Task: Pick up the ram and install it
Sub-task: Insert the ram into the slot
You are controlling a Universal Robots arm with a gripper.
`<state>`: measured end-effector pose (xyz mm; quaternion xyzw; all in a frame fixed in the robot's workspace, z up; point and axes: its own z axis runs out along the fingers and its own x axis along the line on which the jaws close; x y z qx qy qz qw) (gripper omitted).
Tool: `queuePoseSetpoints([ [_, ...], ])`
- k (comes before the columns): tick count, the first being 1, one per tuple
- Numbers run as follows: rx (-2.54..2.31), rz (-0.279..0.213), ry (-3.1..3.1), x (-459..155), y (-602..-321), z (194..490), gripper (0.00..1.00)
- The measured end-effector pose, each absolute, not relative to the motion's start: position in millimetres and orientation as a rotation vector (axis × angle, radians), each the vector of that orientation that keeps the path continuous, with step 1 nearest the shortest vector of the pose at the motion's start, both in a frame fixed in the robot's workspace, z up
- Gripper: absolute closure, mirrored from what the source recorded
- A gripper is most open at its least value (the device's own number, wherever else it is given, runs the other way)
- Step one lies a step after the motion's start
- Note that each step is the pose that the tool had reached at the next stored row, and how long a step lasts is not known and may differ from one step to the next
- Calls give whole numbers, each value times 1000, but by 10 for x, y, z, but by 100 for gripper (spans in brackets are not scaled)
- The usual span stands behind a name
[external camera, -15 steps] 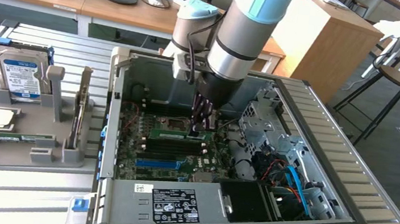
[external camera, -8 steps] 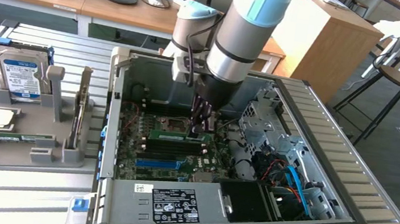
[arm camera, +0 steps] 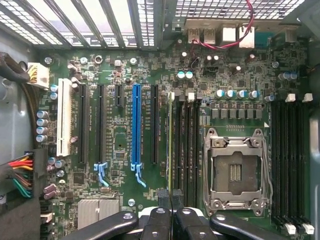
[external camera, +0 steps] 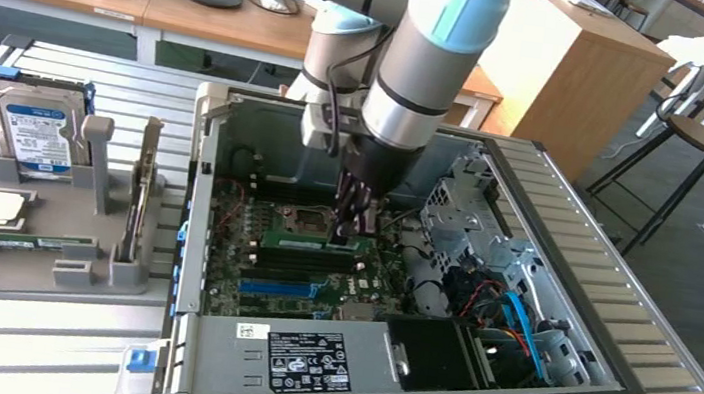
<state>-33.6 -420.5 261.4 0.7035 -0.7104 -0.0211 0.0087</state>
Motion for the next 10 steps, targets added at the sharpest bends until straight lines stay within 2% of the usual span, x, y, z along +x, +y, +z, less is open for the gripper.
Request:
queuePoseSetpoints([
  [10, 2198, -66, -2219, -336, -4205, 2586, 89],
])
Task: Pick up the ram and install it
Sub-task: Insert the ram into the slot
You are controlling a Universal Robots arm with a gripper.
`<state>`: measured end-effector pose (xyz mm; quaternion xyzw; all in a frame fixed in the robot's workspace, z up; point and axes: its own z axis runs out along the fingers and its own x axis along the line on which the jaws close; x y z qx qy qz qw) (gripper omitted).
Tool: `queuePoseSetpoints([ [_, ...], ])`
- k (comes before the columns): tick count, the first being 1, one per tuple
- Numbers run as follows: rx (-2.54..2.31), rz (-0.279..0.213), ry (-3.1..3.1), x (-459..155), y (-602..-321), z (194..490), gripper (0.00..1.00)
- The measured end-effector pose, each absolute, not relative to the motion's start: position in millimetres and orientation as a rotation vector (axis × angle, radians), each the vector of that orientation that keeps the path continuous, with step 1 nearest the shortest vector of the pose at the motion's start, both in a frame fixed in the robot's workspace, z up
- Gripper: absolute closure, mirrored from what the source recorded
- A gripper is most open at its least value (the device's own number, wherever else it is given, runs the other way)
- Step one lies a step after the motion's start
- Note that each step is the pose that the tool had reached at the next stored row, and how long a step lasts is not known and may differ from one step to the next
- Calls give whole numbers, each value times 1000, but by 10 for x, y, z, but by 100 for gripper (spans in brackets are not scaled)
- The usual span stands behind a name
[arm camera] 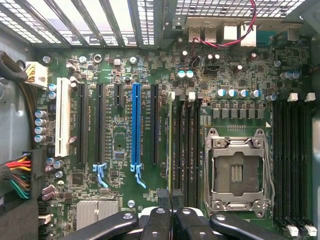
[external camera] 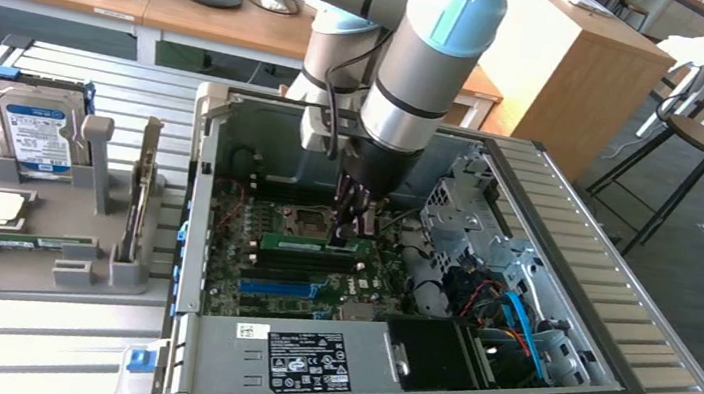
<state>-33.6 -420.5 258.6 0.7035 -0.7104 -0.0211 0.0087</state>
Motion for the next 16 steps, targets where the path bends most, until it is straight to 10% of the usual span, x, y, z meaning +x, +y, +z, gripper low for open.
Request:
queuePoseSetpoints([
  [16, 2198, -66, -2220, -336, -4179, 2552, 89],
])
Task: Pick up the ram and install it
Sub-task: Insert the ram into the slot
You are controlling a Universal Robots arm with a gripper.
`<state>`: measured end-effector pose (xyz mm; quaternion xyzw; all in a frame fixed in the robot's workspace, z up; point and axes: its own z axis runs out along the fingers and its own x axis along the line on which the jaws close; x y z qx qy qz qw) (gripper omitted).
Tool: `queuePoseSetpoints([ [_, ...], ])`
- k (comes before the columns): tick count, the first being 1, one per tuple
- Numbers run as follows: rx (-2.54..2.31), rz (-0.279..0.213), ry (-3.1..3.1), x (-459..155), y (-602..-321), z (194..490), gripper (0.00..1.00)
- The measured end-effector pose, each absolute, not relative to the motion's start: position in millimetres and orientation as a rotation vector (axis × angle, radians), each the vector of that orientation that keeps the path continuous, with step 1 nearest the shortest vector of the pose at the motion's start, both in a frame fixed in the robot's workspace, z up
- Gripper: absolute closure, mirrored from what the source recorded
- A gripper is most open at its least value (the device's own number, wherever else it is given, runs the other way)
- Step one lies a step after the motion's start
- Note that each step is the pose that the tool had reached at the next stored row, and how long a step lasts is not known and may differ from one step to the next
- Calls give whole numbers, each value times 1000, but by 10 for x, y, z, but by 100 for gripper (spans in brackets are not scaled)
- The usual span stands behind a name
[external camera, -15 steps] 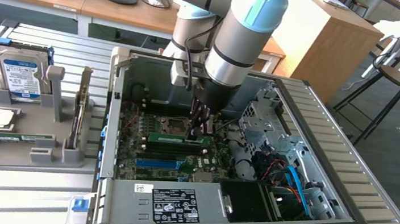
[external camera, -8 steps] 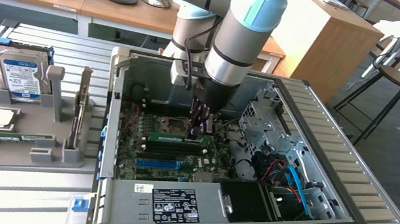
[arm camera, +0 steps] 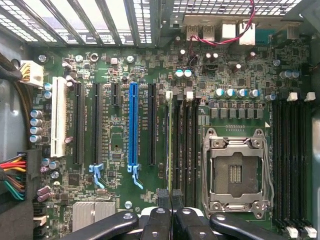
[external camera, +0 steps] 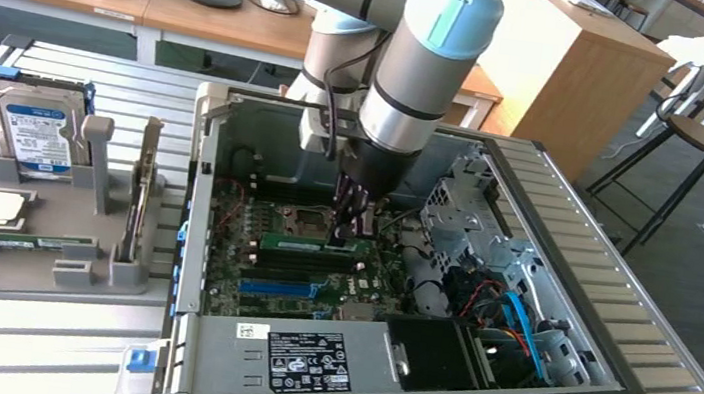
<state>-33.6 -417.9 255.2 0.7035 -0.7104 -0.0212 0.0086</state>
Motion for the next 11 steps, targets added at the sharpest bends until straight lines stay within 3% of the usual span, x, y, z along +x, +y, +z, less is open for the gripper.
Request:
queuePoseSetpoints([
  [11, 2198, -66, -2220, -336, -4152, 2550, 89],
])
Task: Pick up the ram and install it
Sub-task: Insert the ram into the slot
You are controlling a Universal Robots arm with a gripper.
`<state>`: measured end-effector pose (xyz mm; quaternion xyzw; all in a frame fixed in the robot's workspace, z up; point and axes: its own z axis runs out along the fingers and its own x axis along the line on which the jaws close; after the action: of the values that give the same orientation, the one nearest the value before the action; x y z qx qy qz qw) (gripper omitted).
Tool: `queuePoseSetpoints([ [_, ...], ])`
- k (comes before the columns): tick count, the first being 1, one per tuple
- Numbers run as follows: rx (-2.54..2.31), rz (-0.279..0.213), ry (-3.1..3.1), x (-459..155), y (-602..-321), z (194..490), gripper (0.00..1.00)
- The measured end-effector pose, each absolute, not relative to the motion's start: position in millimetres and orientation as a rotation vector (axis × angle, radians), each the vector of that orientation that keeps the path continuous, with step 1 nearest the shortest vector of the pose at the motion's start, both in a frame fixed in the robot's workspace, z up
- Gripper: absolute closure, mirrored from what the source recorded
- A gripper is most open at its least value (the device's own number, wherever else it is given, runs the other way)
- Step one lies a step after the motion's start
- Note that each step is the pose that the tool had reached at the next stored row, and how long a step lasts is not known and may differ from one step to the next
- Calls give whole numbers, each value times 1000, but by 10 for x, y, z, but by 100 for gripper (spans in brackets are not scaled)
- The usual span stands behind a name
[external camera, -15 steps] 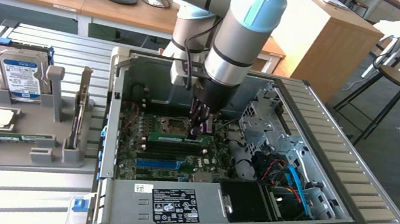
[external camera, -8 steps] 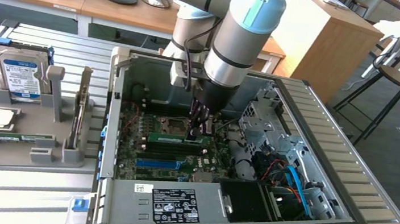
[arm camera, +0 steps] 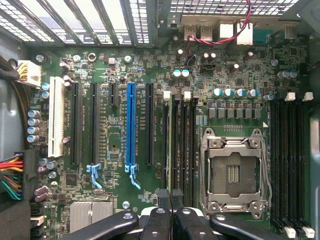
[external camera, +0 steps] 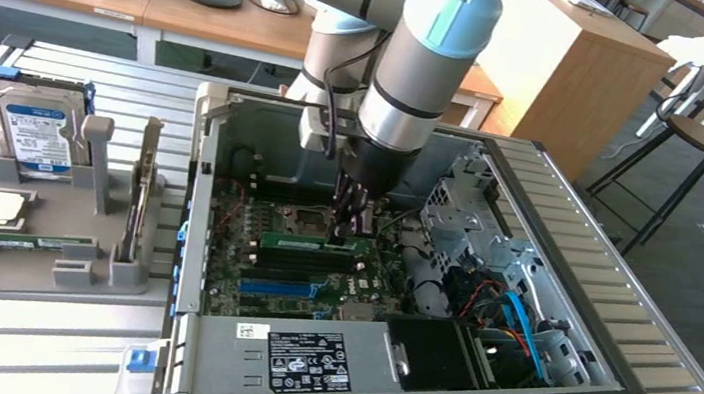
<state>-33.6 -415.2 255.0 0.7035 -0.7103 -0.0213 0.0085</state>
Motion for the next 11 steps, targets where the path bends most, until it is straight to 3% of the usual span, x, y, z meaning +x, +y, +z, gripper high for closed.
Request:
queuePoseSetpoints([
  [11, 2198, -66, -2220, -336, -4151, 2538, 89],
])
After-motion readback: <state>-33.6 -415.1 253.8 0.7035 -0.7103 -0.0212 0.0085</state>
